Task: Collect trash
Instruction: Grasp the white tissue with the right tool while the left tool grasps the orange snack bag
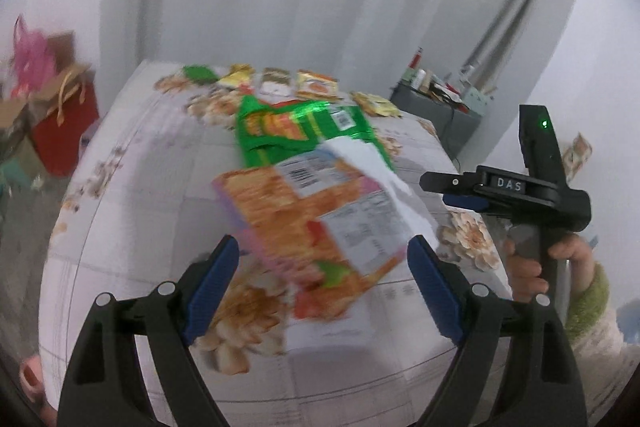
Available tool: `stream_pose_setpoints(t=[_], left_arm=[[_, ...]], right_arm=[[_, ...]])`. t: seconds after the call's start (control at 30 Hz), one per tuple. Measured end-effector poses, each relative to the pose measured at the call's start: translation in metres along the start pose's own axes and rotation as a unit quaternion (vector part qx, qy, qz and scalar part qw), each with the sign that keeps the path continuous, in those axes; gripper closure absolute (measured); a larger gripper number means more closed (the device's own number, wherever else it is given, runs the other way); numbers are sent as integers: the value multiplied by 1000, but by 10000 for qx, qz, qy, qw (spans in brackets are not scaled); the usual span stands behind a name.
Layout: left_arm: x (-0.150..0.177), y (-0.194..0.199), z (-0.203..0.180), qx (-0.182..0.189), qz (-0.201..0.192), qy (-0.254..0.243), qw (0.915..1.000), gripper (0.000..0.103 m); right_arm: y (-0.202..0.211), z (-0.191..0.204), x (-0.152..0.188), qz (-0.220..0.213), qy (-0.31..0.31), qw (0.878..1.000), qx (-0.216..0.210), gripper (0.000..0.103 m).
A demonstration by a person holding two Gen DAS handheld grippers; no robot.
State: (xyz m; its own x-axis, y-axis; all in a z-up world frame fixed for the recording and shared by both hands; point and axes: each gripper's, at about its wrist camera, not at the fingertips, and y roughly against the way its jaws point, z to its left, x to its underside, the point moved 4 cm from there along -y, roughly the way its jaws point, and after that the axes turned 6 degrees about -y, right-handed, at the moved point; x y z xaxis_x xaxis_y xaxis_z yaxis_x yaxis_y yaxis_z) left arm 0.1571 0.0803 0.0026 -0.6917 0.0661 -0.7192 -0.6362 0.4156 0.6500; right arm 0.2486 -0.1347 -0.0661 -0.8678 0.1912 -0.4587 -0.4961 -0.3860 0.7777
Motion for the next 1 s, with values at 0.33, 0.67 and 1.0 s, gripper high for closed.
stream_pose_setpoints(t=[0.33,0.67,1.0], left_arm=[[14,-2,25,262,95,413,9988,19],[15,-3,23,333,104,454,9984,19],[18,-13,27,499,223,728,9958,19]], right_arm=[[-24,8,-2,208,25,9994,258,52],[-2,-10,-4,-44,-512,9987,-5,98],[21,-23,-4,-313,-661,9970,-263,87]])
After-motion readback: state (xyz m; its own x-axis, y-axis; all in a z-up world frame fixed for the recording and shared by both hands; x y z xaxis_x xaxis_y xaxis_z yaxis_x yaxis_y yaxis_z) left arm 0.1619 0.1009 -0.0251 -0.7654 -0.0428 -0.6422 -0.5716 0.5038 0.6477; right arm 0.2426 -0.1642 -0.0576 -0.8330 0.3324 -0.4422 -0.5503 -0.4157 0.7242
